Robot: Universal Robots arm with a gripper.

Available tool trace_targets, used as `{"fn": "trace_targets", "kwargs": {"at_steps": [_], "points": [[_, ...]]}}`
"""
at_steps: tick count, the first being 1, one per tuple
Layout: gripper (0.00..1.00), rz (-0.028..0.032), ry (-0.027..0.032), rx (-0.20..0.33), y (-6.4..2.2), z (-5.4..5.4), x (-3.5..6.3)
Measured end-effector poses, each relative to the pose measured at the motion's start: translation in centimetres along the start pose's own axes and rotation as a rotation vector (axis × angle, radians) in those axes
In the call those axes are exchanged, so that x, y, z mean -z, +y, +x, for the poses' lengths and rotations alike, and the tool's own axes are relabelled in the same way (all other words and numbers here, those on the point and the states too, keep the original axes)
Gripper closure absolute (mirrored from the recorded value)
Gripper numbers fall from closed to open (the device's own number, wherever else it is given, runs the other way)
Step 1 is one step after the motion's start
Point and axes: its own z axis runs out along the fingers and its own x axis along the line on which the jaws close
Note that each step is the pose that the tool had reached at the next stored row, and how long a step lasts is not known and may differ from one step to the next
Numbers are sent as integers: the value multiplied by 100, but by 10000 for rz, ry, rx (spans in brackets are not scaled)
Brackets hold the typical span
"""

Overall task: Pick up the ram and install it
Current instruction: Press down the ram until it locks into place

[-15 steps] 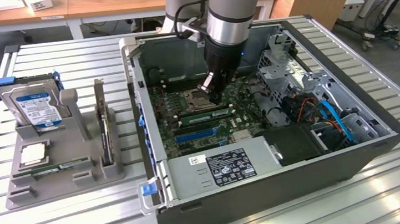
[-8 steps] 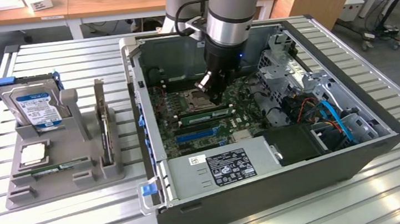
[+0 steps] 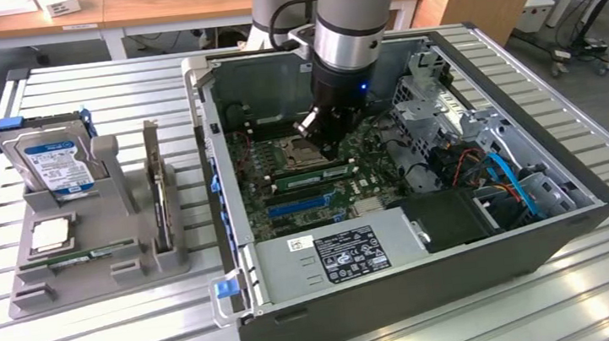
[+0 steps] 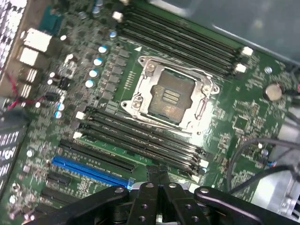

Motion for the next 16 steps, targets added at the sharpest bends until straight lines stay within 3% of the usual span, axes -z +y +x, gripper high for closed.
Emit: {"fn": "trace_targets", "kwargs": {"at_steps": [9, 16], "points": [[90, 64, -53, -1824, 0, 0, -13], [90, 102, -87, -2917, 1, 1, -22]]}}
